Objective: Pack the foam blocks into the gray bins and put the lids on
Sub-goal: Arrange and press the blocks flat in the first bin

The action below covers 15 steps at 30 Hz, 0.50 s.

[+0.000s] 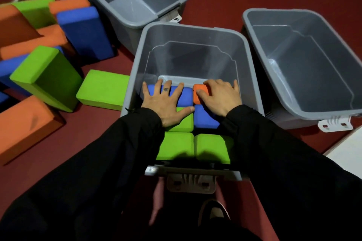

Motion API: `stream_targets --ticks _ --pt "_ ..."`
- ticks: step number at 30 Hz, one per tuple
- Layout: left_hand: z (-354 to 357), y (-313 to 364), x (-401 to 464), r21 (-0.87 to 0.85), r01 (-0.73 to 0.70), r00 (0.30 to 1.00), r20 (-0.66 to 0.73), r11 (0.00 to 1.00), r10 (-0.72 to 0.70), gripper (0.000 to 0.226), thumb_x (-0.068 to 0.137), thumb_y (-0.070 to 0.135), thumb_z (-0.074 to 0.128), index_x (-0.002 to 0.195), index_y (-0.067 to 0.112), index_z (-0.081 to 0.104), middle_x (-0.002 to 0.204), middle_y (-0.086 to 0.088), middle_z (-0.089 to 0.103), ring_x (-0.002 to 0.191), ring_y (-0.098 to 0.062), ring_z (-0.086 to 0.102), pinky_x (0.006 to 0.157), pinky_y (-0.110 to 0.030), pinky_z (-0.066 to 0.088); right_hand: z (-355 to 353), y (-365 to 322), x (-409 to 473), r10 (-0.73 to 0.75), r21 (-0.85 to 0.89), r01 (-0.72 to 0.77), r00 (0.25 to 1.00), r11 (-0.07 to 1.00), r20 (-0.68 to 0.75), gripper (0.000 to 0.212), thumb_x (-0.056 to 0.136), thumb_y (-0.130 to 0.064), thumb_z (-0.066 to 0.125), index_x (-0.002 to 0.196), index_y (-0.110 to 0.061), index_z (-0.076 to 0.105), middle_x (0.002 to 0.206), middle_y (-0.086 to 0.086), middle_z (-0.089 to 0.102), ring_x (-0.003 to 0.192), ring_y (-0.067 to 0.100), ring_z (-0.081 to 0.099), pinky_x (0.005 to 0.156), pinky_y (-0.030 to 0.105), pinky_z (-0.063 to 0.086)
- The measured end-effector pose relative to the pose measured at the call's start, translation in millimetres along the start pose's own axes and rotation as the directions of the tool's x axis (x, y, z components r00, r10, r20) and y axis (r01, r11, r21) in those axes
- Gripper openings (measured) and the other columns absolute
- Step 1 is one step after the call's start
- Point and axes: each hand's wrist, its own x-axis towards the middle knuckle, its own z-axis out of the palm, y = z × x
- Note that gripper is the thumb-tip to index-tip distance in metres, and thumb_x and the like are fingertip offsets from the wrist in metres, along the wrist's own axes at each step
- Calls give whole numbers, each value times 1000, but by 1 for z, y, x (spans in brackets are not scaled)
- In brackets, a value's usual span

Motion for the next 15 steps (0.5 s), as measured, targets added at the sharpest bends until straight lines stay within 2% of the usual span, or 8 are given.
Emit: stream_targets --ticks 3,6,9,12,15 --pt "-10 -3 1 -19 -28 999 -33 999 27 95 82 90 11 160 37 1 169 -8 12 156 -30 0 118 -70 -5 -3 -3 3 -19 -2 19 999 1000 -39 56 98 -65 37 133 -27 58 134 8 63 127 34 55 122 62 13" --pt "-20 -10 -5 -25 -58 996 -76 998 56 92 85 87 14 161 35 9 168 -8 17 156 -30 5 121 -66 1 -8 -5 3 -40 12 41 996 999 -78 51 99 -61 40 130 -25 59 131 9 63 125 35 56 121 60 15" --pt "-31 -23 -18 -49 -78 988 -141 996 70 84 91 80 21 160 32 19 165 -8 25 154 -29 13 123 -57 15 -15 -11 2 -60 0 60 994 998 -87 48 99 -56 44 127 -21 62 128 14 65 118 39 59 114 53 30" --pt "-43 -43 -37 -85 -99 970 -232 991 77 75 97 71 30 155 25 34 156 -9 39 147 -29 30 116 -48 33 -26 -22 -4 -65 26 68 994 997 -82 43 98 -50 49 124 -20 64 123 16 65 111 42 60 100 48 44" --pt "-57 -64 -59 -116 -91 955 -293 989 53 69 98 67 34 150 22 43 148 -6 48 137 -28 41 107 -44 41 -39 -37 -12 -63 105 71 995 992 -77 38 97 -41 53 125 -19 65 126 15 62 115 40 59 96 43 48"
